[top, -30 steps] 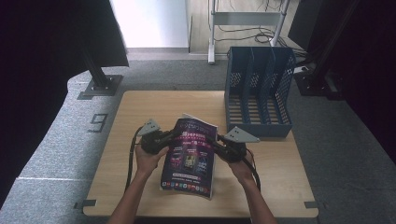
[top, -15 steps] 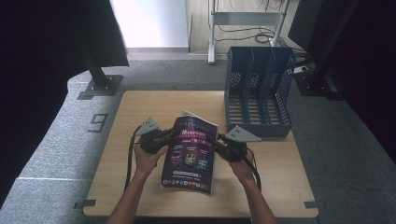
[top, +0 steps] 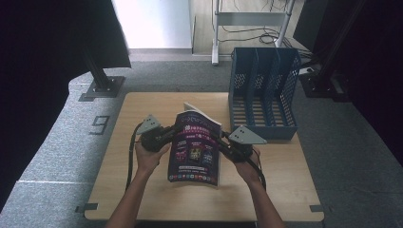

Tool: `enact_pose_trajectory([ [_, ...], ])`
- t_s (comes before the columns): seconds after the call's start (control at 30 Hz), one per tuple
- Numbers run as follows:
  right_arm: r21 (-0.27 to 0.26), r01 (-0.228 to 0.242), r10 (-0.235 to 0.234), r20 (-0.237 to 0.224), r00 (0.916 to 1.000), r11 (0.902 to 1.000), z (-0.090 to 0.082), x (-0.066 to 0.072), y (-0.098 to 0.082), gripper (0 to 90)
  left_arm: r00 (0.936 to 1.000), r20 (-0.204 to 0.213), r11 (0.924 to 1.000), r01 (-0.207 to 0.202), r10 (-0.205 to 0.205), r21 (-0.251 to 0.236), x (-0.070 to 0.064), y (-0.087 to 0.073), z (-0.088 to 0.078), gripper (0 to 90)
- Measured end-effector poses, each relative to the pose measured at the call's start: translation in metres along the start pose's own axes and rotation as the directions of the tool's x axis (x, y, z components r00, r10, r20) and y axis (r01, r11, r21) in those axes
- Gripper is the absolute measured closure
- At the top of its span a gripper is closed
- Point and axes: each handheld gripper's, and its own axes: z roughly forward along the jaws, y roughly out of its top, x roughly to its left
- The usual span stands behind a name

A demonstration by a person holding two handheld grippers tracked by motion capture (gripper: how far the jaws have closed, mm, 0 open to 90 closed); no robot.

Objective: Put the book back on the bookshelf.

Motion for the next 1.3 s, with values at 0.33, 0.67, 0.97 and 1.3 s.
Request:
enact_pose_trajectory([
  [0.33,-0.012,0.003,-0.003,0.013,0.9999,0.9999,0.000,-0.001,-0.003,77.6,0.9999,-0.013,1.0000,-0.005,0.005,0.004,0.000,-0.002,0.004,86.7],
  [0.67,-0.012,0.001,-0.001,0.026,0.9997,0.9999,0.010,-0.012,-0.005,77.3,0.9991,-0.027,0.9992,-0.033,0.034,0.025,0.009,0.005,0.017,86.6],
  [0.97,-0.048,0.034,-0.033,0.028,0.9991,0.9983,0.009,-0.013,-0.007,77.8,0.9993,-0.024,0.9995,-0.030,0.030,-0.008,0.007,0.003,0.016,86.5],
  [1.3,-0.069,-0.002,0.000,-0.032,0.9995,0.9976,-0.007,-0.006,-0.014,79.8,0.9985,-0.001,0.9985,-0.055,0.055,-0.009,-0.001,-0.003,-0.001,85.7],
])
